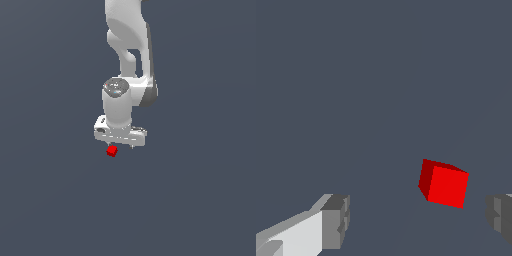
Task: Pick up the red cube and move it to a goal position.
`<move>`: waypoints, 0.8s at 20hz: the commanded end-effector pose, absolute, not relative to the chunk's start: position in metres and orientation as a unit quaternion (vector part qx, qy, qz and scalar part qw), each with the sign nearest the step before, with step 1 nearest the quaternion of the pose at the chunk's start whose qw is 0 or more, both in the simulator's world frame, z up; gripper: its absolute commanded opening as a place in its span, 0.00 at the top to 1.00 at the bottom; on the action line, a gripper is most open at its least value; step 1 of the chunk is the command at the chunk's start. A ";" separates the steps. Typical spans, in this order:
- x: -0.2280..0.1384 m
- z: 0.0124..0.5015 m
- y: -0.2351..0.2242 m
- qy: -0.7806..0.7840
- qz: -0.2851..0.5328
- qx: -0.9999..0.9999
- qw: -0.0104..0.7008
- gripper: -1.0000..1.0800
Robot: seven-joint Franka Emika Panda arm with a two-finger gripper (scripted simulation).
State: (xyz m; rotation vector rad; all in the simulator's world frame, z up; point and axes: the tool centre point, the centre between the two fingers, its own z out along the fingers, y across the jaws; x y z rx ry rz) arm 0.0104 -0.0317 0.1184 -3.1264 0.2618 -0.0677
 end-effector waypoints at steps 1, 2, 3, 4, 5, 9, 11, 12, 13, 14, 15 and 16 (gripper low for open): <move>0.004 0.090 -0.047 0.113 -0.015 -0.993 0.000 0.04; 0.001 0.080 -0.052 0.124 -0.013 -0.992 0.000 0.04; -0.001 0.071 -0.057 0.134 -0.011 -0.991 0.000 0.04; -0.003 0.062 -0.061 0.143 -0.009 -0.990 -0.001 0.04; -0.005 0.054 -0.065 0.151 -0.008 -0.989 -0.001 0.04; -0.012 0.031 -0.076 0.175 -0.003 -0.985 -0.001 0.04; -0.014 0.025 -0.079 0.182 -0.001 -0.983 -0.001 0.04; -0.015 0.023 -0.080 0.184 -0.001 -0.983 -0.001 0.04; -0.015 0.021 -0.080 0.185 0.000 -0.983 -0.001 0.04; -0.015 0.020 -0.080 0.186 0.000 -0.983 0.000 0.04; -0.015 0.020 -0.081 0.186 0.000 -0.982 0.000 0.04; -0.015 0.020 -0.081 0.186 0.000 -0.982 0.000 1.00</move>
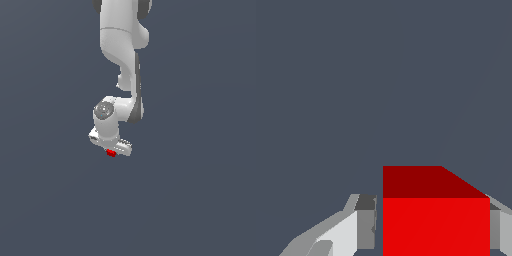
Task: Pick up the red cube and move it to a goal position.
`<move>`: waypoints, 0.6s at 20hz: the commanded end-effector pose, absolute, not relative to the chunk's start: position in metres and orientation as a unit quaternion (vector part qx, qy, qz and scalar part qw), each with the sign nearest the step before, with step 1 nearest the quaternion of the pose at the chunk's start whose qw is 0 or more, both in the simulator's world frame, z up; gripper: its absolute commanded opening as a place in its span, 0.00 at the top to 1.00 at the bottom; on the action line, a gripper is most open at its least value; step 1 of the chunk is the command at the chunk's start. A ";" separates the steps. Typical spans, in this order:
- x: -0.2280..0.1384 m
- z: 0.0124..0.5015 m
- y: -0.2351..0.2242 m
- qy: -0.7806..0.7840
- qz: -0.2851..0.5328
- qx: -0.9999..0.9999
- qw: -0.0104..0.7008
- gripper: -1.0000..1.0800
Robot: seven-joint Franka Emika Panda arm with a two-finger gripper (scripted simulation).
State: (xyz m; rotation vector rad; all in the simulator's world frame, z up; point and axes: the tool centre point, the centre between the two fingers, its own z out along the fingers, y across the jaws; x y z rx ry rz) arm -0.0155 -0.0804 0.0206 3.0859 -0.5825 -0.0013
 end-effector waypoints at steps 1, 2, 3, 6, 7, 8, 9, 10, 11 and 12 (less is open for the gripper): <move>-0.015 0.020 -0.081 -0.186 0.000 0.982 0.000 1.00; -0.015 0.020 -0.081 -0.186 0.000 0.982 0.000 1.00; -0.015 0.020 -0.081 -0.186 0.000 0.982 0.000 1.00; -0.015 0.020 -0.081 -0.186 0.000 0.982 0.000 1.00; -0.015 0.020 -0.081 -0.186 0.000 0.982 0.000 1.00; -0.015 0.020 -0.081 -0.186 0.000 0.982 0.000 1.00; -0.015 0.020 -0.081 -0.186 0.000 0.982 0.000 1.00; -0.015 0.020 -0.080 -0.186 0.000 0.983 0.000 1.00; -0.015 0.021 -0.080 -0.186 0.000 0.983 0.000 1.00; -0.015 0.021 -0.079 -0.186 0.000 0.983 0.000 1.00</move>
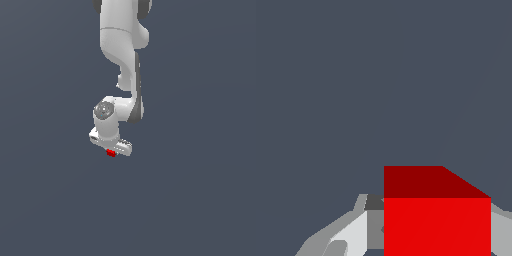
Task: Pick up the red cube and move it to a goal position.
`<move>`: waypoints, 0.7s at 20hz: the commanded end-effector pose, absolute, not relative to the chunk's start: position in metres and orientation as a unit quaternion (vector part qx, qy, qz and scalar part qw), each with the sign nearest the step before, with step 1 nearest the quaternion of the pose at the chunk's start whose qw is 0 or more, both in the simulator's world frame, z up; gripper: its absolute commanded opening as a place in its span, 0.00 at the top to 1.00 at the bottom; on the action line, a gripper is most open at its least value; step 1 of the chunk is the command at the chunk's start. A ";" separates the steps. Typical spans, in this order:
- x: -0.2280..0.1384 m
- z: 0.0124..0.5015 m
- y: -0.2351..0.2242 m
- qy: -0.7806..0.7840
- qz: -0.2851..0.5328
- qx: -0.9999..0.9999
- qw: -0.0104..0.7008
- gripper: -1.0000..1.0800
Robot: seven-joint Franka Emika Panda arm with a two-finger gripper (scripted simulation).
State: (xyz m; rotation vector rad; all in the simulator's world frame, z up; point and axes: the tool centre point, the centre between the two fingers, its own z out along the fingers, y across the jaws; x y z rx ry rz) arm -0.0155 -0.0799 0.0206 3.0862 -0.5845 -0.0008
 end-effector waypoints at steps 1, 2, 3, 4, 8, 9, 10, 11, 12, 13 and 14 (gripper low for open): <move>-0.016 0.022 -0.079 -0.186 0.000 0.983 0.000 1.00; -0.016 0.024 -0.078 -0.186 0.000 0.983 0.000 1.00; -0.017 0.026 -0.077 -0.186 0.000 0.983 0.000 1.00; -0.017 0.029 -0.076 -0.186 0.000 0.983 0.000 1.00; -0.022 0.043 -0.069 -0.186 0.000 0.983 0.000 1.00; -0.023 0.048 -0.066 -0.186 0.000 0.983 0.000 1.00; -0.024 0.053 -0.063 -0.186 0.000 0.983 0.000 1.00; -0.026 0.059 -0.061 -0.186 0.000 0.983 0.000 1.00; -0.028 0.065 -0.057 -0.186 0.000 0.983 0.000 1.00; -0.030 0.072 -0.054 -0.186 0.000 0.983 0.000 1.00; -0.032 0.080 -0.051 -0.186 0.000 0.983 0.000 1.00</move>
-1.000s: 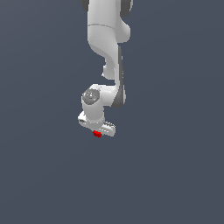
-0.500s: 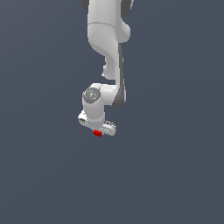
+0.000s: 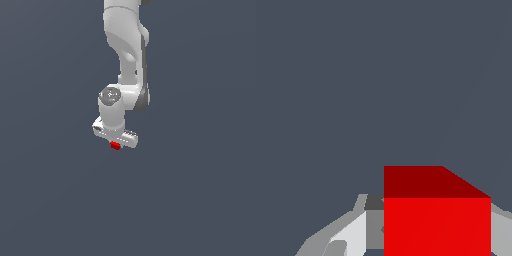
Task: Pick up the red cube and move it to a goal position.
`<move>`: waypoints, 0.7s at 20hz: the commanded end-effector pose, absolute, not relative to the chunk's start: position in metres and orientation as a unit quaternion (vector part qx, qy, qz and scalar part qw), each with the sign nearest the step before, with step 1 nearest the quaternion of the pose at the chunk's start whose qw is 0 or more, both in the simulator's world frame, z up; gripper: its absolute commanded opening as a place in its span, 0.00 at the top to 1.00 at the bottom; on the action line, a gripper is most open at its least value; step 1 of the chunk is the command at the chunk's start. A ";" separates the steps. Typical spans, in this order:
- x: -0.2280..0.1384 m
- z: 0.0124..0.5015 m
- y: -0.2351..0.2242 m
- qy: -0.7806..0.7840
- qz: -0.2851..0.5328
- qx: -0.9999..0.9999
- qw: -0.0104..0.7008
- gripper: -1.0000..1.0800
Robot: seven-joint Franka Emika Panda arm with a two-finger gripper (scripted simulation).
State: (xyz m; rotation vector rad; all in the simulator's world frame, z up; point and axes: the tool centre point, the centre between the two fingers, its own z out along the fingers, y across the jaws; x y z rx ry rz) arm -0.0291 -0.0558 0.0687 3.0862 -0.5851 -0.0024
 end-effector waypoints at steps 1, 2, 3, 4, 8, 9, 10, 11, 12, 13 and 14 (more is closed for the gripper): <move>-0.034 0.088 -0.047 -0.186 0.000 0.983 0.000 1.00; -0.036 0.096 -0.043 -0.186 0.000 0.983 0.000 1.00; -0.038 0.105 -0.038 -0.186 0.000 0.983 0.000 1.00; -0.041 0.114 -0.034 -0.186 0.000 0.983 0.000 1.00; -0.050 0.152 -0.015 -0.186 0.000 0.982 0.000 1.00; -0.053 0.161 -0.011 -0.186 0.000 0.982 0.000 1.00; -0.055 0.170 -0.007 -0.186 0.000 0.982 0.000 1.00; -0.057 0.178 -0.003 -0.186 0.000 0.982 0.000 1.00; -0.058 0.186 0.001 -0.186 0.000 0.982 0.001 1.00; -0.060 0.193 0.004 -0.186 0.000 0.982 0.001 1.00; -0.061 0.200 0.008 -0.186 0.000 0.982 0.001 1.00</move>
